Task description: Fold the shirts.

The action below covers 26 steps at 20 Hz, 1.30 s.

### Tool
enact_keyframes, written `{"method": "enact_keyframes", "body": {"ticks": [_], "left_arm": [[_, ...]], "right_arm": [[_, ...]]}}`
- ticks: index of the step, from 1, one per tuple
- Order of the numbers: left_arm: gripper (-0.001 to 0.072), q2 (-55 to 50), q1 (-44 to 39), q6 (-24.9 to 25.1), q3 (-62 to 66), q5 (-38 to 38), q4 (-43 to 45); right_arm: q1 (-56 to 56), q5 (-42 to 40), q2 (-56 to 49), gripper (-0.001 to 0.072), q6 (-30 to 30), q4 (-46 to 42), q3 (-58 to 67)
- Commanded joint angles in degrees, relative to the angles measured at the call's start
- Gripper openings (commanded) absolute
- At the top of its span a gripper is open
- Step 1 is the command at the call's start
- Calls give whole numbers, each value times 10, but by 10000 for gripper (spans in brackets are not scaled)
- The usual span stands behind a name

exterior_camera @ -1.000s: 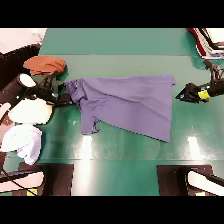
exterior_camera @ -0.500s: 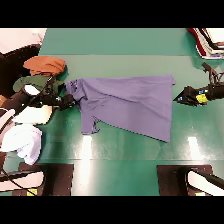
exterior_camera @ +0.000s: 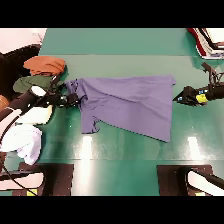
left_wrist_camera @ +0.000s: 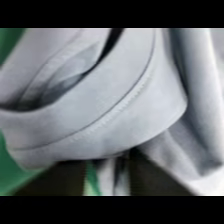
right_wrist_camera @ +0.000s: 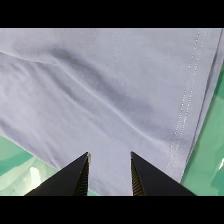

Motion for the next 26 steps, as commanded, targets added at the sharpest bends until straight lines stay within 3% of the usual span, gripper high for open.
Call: {"method": "enact_keyframes", "body": {"ticks": [1,5,8,9,10,12,16,18,24,26], "left_arm": [[25,2,1,-10,7,-19,11],[24,44,44,-9,68,-99,43],[24,108,62,12,102,-150,67],[25,125,62,17,107,-162,69],[25,139,62,17,108,-172,69],[25,152,62,17,108,-193,67],[25,153,62,17,108,-213,67],[25,153,62,16,108,-213,67],[25,153,62,17,108,-206,68],[25,155,62,16,110,-204,71]], "right_arm": [[-7,7,1,291,0,-1,0],[-35,26,22,292,3,-27,-8],[-73,45,72,313,22,-70,-81],[-89,59,89,445,22,-75,-117],[-101,70,100,532,22,-77,-152],[-115,70,118,527,22,-75,-226],[-115,26,126,498,21,-26,-340],[-103,-20,126,446,14,2,-373],[10,-112,79,424,20,57,-390],[44,-145,55,174,12,76,-389]]}}
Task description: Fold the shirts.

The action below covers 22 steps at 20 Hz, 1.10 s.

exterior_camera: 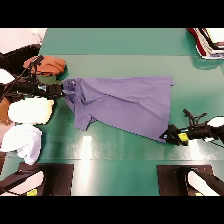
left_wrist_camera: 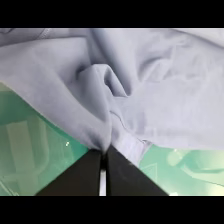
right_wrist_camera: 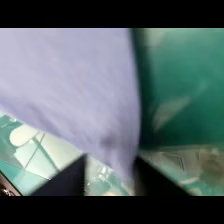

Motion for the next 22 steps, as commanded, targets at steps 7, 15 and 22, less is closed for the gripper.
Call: {"method": "enact_keyframes", "body": {"ticks": [7,15,22], "left_arm": [[24,122,0,-10,159,2,7],[25,223,0,-28,526,23,8],[23,218,0,-112,646,39,35]], "right_arm": [[57,5,87,11,-7,23,202],[-127,113,177,11,-7,23,715],[-250,221,78,11,20,24,1000]]}}
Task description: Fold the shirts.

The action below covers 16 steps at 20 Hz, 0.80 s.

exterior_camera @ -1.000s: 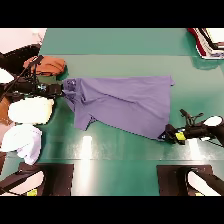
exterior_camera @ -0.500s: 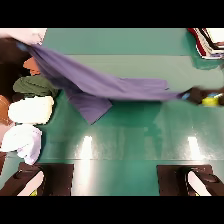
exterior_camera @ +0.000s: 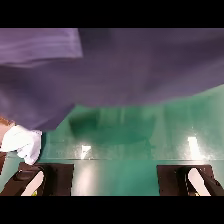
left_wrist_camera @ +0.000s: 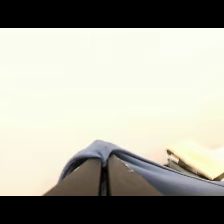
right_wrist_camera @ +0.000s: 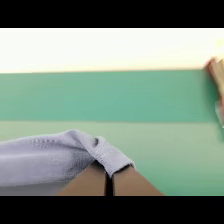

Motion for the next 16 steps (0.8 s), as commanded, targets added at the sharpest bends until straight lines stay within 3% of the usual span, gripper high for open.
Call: {"method": "enact_keyframes", "body": {"ticks": [1,5,10,13,14,16], "left_arm": [[23,-7,0,-49,20,-27,47],[23,-42,0,-61,-139,-83,60],[24,-189,0,-43,-320,-125,56],[24,-307,-6,-40,-364,-110,55],[24,-350,-12,-19,-365,-92,56],[24,-414,-23,6,-360,-10,56]], "right_arm": [[-34,60,-52,11,28,0,92],[20,75,-98,11,29,-10,-46],[161,75,-231,10,38,-167,-189],[202,39,-341,11,38,-168,-220],[209,22,-376,10,38,-167,-217],[221,-14,-447,10,38,-167,-180]]}}
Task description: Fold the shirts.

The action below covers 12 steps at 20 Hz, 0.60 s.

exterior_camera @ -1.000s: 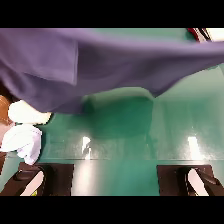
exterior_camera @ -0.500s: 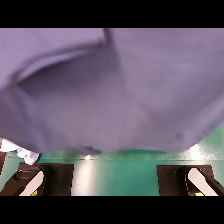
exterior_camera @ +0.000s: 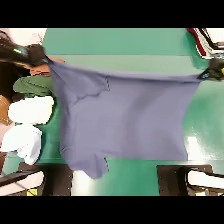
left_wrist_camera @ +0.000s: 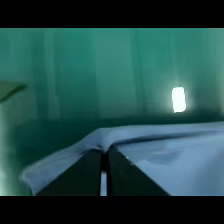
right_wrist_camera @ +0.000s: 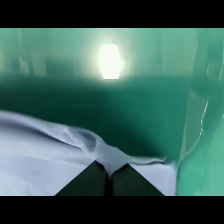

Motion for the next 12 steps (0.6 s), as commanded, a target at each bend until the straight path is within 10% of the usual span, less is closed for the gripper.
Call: {"method": "enact_keyframes", "body": {"ticks": [1,7,12], "left_arm": [[24,-118,-16,32,-4,114,-6],[25,-181,-15,33,85,232,-4],[24,-179,7,41,89,37,15]], "right_arm": [[30,-54,-126,11,1,-13,43],[30,-97,-216,11,-11,-13,202],[33,-75,-167,10,-40,-34,143]]}}
